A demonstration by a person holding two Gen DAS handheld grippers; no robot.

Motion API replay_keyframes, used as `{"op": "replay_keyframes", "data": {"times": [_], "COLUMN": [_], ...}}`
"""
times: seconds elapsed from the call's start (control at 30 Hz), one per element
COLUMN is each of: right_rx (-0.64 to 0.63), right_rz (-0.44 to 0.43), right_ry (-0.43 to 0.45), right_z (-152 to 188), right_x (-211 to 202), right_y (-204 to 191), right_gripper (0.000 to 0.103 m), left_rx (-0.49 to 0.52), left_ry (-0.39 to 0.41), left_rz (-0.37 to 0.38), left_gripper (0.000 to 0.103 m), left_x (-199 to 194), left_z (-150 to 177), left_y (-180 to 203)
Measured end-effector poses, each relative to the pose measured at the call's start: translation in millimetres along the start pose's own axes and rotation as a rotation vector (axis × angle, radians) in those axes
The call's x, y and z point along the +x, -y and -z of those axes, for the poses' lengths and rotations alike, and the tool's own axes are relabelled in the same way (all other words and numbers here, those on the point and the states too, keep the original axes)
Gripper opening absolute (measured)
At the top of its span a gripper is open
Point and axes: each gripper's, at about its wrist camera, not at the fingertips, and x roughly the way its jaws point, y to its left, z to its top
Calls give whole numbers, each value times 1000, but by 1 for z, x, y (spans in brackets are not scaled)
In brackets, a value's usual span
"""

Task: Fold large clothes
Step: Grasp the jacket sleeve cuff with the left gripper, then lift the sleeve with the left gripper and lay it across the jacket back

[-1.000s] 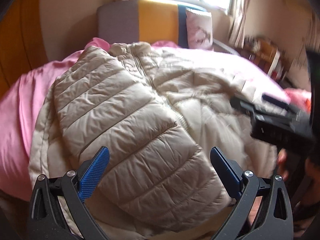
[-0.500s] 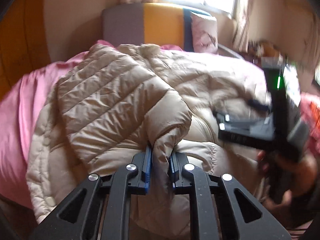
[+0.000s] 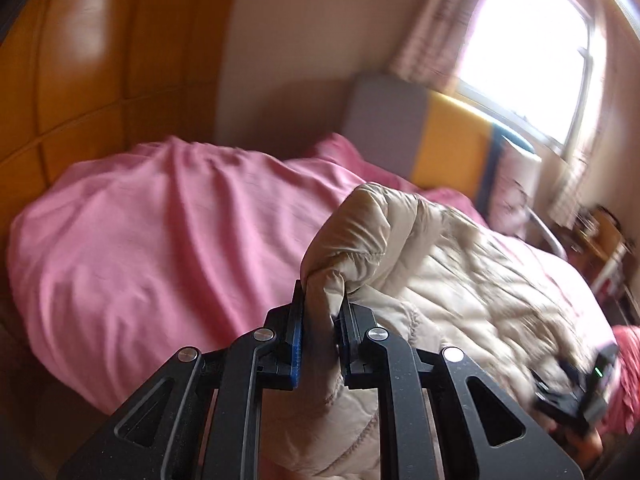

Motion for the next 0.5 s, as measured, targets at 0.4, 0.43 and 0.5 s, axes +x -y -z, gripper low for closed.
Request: {"op": "replay_keyframes", "data": {"times": [0.4, 0.43, 0.5], "right_rx": [-3, -1, -1], "right_rz": [3, 3, 4], "right_ry": [16, 20, 26], "right_z": [3, 3, 4], "right_x": [0, 0, 0], "right_y": [-1, -1, 0], "right_gripper": [101, 101, 101], "left_rx": [-55, -52, -33], "left_ry": [-138, -165, -206], "left_rz": [-239, -253, -263], "left_gripper": [13, 13, 19], "left_x": [101, 113, 129], "left_z": [-27, -25, -22], "left_y": [-121, -126, -130]}}
